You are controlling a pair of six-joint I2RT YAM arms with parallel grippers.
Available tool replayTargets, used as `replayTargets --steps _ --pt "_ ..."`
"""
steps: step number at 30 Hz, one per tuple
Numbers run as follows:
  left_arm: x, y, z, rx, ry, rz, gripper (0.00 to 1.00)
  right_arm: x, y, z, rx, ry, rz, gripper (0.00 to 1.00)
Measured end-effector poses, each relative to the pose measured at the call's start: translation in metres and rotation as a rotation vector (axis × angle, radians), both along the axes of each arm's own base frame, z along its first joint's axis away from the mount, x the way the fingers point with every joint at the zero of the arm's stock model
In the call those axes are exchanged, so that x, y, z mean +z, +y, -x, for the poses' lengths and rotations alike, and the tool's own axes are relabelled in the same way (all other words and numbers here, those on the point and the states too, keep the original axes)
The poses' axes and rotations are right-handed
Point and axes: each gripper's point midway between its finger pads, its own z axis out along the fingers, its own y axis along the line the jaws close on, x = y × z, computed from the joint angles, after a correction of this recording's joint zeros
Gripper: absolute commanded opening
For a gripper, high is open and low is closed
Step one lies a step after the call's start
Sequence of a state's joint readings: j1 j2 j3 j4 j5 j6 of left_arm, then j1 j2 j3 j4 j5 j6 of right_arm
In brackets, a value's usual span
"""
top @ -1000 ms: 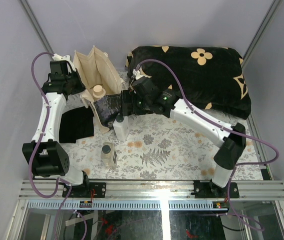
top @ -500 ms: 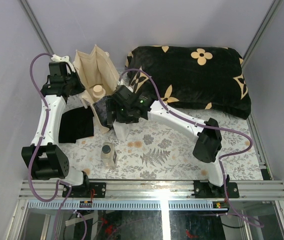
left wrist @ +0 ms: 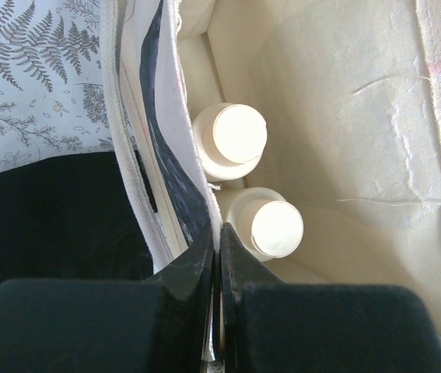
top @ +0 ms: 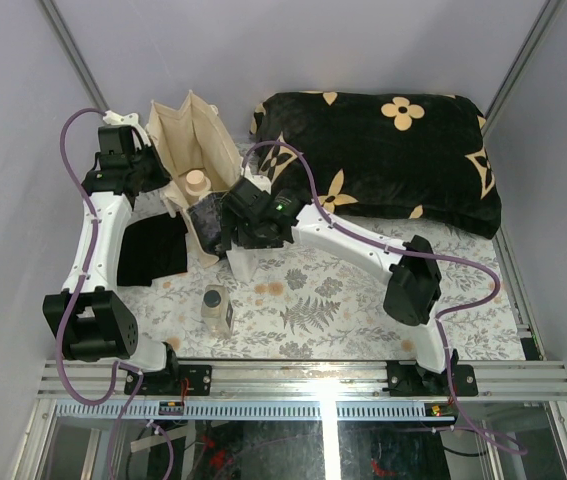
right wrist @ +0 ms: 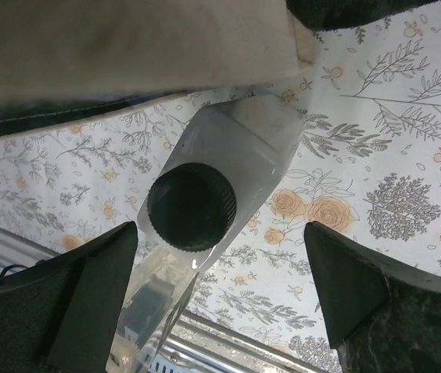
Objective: Place the personal care products into the canvas bag
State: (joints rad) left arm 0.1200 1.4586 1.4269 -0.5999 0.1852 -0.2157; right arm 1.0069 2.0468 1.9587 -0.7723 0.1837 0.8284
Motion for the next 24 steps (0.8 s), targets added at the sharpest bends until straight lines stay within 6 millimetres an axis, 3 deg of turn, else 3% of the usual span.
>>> replayTargets --steps 8,21,24 --pt "-0.004 -0.002 0.001 -0.010 0.007 0.009 0.00 -0.016 0.014 -0.016 -0.018 -0.034 0.002 0.86" --pt "-0.005 -0.003 0.001 -0.012 0.007 0.011 0.00 -0.017 0.015 -0.025 -0.011 -0.068 0.036 0.40" --pt "-0.004 -0.003 0.001 -0.013 0.005 0.011 0.00 -0.016 0.013 -0.024 -0.008 -0.070 0.048 0.37"
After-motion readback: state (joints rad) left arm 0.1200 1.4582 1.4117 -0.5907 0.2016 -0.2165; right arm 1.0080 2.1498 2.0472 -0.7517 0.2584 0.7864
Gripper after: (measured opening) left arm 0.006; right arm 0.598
